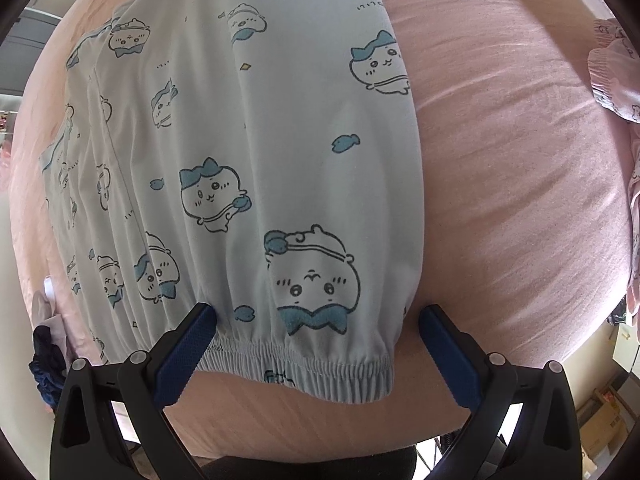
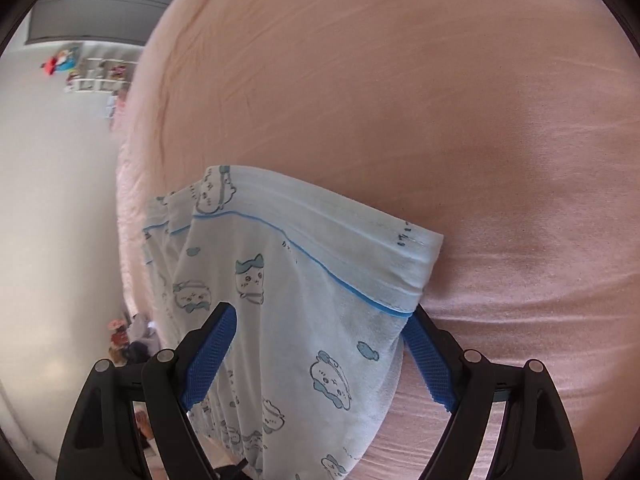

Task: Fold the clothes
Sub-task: 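Close the right gripper on the waistband corner of the pants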

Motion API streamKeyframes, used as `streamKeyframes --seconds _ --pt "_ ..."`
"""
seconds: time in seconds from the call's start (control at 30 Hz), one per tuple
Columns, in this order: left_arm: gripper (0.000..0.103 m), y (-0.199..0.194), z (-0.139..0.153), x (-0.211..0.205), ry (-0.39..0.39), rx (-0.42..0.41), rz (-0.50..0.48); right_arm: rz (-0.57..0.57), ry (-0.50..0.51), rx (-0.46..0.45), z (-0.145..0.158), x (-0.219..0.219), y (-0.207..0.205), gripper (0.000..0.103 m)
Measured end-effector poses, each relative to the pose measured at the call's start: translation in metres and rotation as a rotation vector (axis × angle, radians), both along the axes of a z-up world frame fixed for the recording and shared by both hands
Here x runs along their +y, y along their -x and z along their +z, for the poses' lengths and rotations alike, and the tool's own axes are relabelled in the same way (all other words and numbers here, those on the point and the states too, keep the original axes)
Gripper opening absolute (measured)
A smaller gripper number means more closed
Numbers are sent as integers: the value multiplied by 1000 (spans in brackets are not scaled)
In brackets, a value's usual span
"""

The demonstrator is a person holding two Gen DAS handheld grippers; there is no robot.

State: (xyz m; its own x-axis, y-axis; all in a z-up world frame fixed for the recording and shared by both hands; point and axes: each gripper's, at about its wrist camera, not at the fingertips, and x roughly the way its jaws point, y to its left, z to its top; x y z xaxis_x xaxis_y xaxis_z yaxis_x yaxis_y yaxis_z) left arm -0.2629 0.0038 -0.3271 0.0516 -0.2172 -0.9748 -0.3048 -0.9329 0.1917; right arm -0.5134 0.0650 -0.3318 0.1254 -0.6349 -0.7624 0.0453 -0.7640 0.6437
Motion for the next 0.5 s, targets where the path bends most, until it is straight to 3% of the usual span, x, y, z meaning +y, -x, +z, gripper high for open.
streamKeyframes --seconds 0.17,0.3,0.33,0.37,0.4,0.43,0.47,0.5 --pt "103 7 -5 -4 3 4 -2 -110 121 -29 -9 15 -13 93" --pt "103 9 -8 -10 5 3 2 -60 16 5 2 11 -5 87" --pt "103 10 -8 -9 6 3 2 -37 -28 21 7 10 -4 80" --pt "103 10 -9 -8 6 3 2 -22 -80 36 14 11 -2 67" --pt "103 11 -9 -7 6 4 3 -31 -113 40 19 16 -4 45" --pt "103 12 -6 -5 7 3 2 -65 -117 29 17 25 -6 31" --pt "103 12 -6 -4 9 3 2 -100 -120 18 15 34 -8 0" --pt "103 10 -10 -4 13 6 0 -134 -123 6 13 43 -11 0"
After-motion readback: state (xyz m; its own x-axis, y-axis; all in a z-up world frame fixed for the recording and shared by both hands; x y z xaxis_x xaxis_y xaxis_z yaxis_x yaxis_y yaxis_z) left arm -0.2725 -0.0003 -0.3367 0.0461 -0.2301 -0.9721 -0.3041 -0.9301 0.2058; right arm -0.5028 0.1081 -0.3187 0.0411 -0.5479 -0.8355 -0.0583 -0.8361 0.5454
